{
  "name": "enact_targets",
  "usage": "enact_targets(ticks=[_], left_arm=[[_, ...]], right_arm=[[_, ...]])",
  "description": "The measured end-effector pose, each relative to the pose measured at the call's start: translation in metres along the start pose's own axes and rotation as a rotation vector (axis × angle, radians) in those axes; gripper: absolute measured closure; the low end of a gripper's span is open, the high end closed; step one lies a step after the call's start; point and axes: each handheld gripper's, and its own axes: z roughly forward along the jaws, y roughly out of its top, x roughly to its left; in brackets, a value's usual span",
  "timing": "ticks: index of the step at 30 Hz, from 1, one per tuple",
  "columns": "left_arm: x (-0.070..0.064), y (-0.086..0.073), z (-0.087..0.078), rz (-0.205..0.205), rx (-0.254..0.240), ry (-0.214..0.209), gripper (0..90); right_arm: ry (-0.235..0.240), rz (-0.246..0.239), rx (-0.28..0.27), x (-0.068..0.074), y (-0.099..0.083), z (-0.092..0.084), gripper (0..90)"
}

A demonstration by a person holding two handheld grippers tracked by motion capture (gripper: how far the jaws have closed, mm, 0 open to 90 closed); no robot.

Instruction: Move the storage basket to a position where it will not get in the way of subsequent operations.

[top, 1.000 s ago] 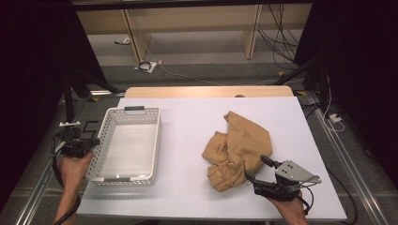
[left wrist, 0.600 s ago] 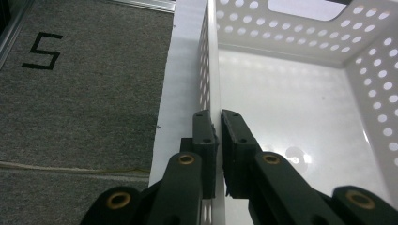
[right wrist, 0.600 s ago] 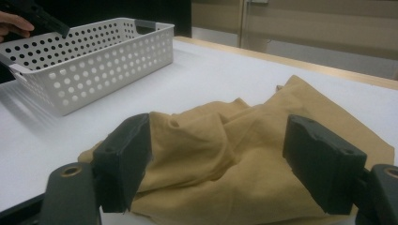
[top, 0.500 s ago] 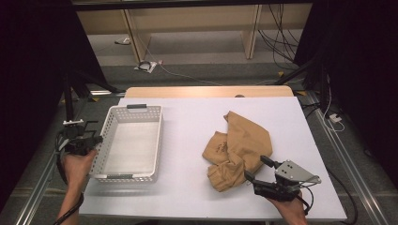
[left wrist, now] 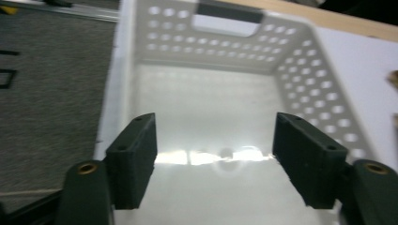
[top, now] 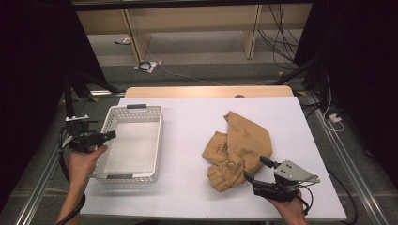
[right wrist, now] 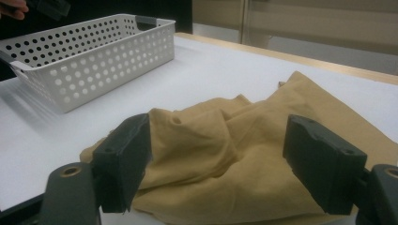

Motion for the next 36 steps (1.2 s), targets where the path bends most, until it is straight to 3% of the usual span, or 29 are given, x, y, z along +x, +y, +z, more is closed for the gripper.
enact_targets(ticks=[3,4,5,7,11,12,17,31,36], left_arm=[[-0.012,0.0,-0.002,0.03,-0.015,-0.07,26.2],[-0.016,0.0,-0.003,0.029,-0.021,-0.112,25.4],[-0.016,0.0,-0.003,0.029,-0.021,-0.112,24.6],[-0.028,-0.002,-0.004,0.036,-0.026,-0.198,23.7],[-0.04,-0.003,-0.005,0.074,-0.029,-0.229,22.0],[-0.048,-0.005,-0.005,0.078,-0.032,-0.261,21.5],[-0.056,-0.008,-0.005,0.093,-0.029,-0.289,20.9],[-0.094,-0.025,-0.004,0.202,0.009,-0.365,19.3],[-0.105,-0.029,-0.005,0.222,0.005,-0.396,19.2]], right_arm=[[0.003,-0.008,0.008,0.003,0.001,0.001,24.7],[0.005,-0.013,0.012,0.005,0.001,0.002,24.7],[0.005,-0.013,0.012,0.005,0.001,0.002,24.7],[0.013,-0.026,0.028,0.01,0.001,0.004,24.5],[0.022,-0.028,0.04,0.012,0.002,0.005,24.5],[0.027,-0.028,0.037,0.013,0.002,0.005,24.5],[0.034,-0.041,0.053,0.017,0.002,0.006,24.5],[0.084,-0.066,0.094,0.033,0.005,0.012,24.9],[0.096,-0.065,0.118,0.037,0.005,0.016,25.1]])
